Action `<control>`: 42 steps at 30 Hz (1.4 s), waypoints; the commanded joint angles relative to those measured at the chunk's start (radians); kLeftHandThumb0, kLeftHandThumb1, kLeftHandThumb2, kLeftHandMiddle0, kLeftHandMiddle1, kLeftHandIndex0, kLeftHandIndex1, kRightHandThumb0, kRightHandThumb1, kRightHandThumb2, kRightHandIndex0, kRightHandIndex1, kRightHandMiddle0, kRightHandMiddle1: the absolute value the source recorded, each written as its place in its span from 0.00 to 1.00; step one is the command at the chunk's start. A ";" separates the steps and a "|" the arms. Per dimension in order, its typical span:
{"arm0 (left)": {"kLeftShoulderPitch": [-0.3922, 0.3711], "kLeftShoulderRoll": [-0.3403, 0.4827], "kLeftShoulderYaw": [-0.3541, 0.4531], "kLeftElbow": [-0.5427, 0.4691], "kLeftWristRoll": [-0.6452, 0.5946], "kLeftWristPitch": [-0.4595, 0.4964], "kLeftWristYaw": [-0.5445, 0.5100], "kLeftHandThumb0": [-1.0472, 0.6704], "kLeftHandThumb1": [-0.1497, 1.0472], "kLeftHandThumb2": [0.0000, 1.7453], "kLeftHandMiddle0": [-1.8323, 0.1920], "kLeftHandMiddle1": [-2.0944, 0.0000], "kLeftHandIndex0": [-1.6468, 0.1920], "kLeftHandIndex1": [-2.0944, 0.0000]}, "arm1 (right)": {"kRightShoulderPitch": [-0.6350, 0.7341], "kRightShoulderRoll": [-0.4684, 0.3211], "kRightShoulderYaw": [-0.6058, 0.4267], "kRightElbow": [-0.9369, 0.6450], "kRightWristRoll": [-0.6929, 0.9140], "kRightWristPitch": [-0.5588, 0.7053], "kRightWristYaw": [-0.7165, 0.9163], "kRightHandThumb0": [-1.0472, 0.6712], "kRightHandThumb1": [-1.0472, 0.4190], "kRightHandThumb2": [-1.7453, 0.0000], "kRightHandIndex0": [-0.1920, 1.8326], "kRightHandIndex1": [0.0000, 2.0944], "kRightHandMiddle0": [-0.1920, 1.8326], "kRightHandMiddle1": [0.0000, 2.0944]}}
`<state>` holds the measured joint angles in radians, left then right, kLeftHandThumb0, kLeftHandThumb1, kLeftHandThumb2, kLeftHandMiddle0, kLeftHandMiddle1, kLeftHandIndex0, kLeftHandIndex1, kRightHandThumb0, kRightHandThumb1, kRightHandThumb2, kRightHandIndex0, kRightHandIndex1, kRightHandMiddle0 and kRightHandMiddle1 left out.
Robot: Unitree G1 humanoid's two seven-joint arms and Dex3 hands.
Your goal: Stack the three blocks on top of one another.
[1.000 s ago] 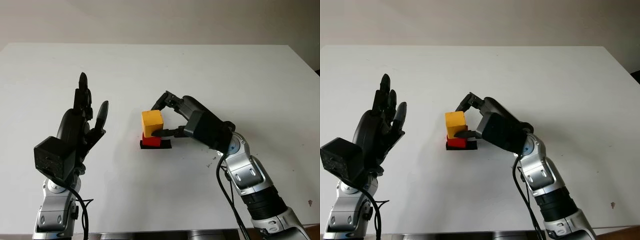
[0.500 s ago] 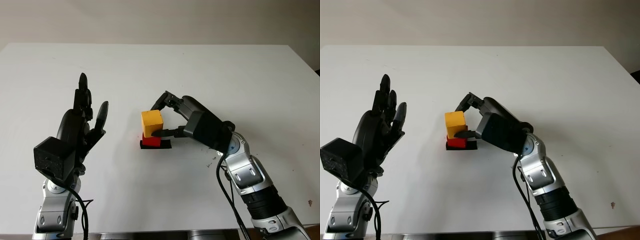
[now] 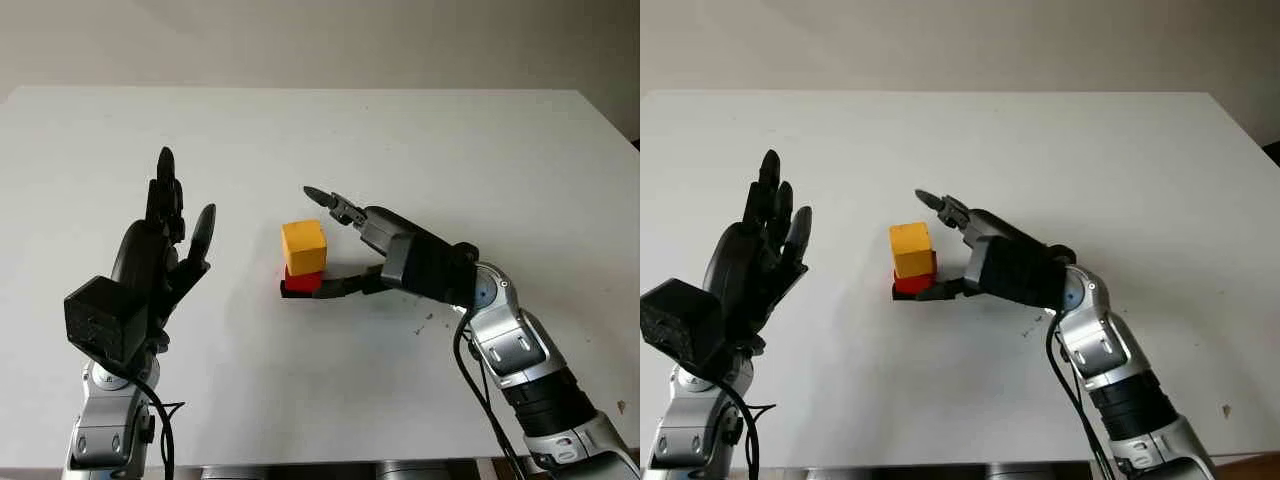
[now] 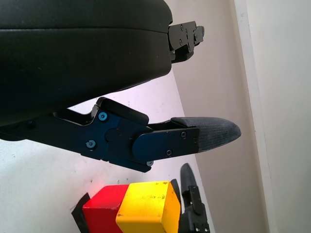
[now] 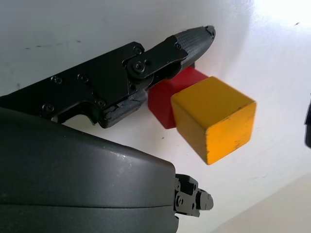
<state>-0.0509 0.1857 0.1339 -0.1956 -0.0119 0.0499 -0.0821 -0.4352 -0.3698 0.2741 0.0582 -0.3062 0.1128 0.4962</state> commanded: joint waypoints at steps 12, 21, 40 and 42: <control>-0.002 0.007 0.004 -0.008 0.003 0.000 0.005 0.16 1.00 0.30 0.99 0.98 0.99 0.98 | -0.013 -0.075 -0.155 -0.178 0.079 0.082 0.011 0.19 0.10 0.97 0.00 0.00 0.00 0.00; -0.015 0.005 0.004 0.005 0.000 -0.008 0.004 0.16 1.00 0.30 0.99 0.97 0.98 0.97 | -0.076 -0.199 -0.277 -0.205 0.143 0.106 0.059 0.22 0.10 0.97 0.00 0.00 0.02 0.01; -0.035 0.015 0.009 0.024 -0.009 -0.010 -0.008 0.15 1.00 0.29 0.99 0.97 0.99 0.97 | -0.291 -0.603 -0.060 0.187 -0.268 -0.673 0.142 0.30 0.17 0.97 0.10 0.04 0.22 0.07; -0.034 0.015 0.010 0.023 -0.010 -0.008 -0.008 0.14 1.00 0.29 0.99 0.97 0.99 0.97 | -0.312 -0.607 -0.043 0.221 -0.301 -0.725 0.130 0.31 0.17 0.97 0.10 0.04 0.24 0.07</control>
<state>-0.0739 0.1928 0.1380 -0.1685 -0.0180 0.0453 -0.0876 -0.7127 -0.9560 0.2214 0.2613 -0.5929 -0.5871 0.6369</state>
